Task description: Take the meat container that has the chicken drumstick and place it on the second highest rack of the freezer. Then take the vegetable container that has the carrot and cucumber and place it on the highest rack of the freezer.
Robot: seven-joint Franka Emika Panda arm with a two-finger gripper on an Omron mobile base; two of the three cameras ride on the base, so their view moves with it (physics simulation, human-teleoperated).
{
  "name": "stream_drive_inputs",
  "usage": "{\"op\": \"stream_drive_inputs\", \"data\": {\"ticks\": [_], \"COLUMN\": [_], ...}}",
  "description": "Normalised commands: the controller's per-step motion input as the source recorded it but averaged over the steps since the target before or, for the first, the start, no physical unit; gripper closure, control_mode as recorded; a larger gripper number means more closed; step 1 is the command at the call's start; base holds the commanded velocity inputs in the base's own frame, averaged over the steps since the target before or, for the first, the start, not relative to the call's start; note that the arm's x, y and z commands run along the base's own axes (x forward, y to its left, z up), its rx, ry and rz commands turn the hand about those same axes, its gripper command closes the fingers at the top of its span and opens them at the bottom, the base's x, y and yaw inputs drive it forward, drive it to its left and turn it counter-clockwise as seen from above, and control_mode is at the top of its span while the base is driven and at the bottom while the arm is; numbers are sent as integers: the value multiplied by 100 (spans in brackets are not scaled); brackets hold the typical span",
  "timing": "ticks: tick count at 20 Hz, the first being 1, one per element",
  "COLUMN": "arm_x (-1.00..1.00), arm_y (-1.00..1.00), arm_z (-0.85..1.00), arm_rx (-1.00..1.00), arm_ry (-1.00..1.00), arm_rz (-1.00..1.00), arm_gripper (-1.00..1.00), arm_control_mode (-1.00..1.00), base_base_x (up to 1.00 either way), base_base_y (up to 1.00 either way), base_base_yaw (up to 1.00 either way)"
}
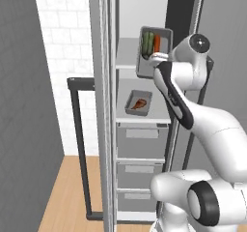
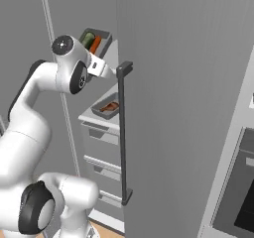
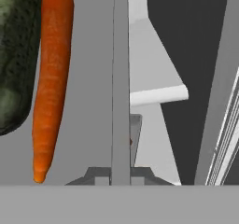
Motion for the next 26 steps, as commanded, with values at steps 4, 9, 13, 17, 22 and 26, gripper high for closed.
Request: {"op": "stream_drive_inputs", "data": {"ticks": [4,9,13,17,22,26], "arm_x": [50,65,27,3,5,32], "arm_y": [26,7,0,0,-3,-18], "arm_z": [39,1,-24,-44,-63,-20], "arm_rx": [-6,-9,-5,-2,0,0], "arm_ry": [4,13,12,2,0,0], "arm_rz": [-3,-3,0,0,-1,-9], "arm_gripper": [100,100,100,100,100,100], "arm_control_mode": [-100,-100,-100,-100,-100,-100], "base_base_x": [0,0,0,0,0,0], "base_base_y": [0,0,0,0,0,0], "base_base_yaw": [0,0,0,0,0,0]}}
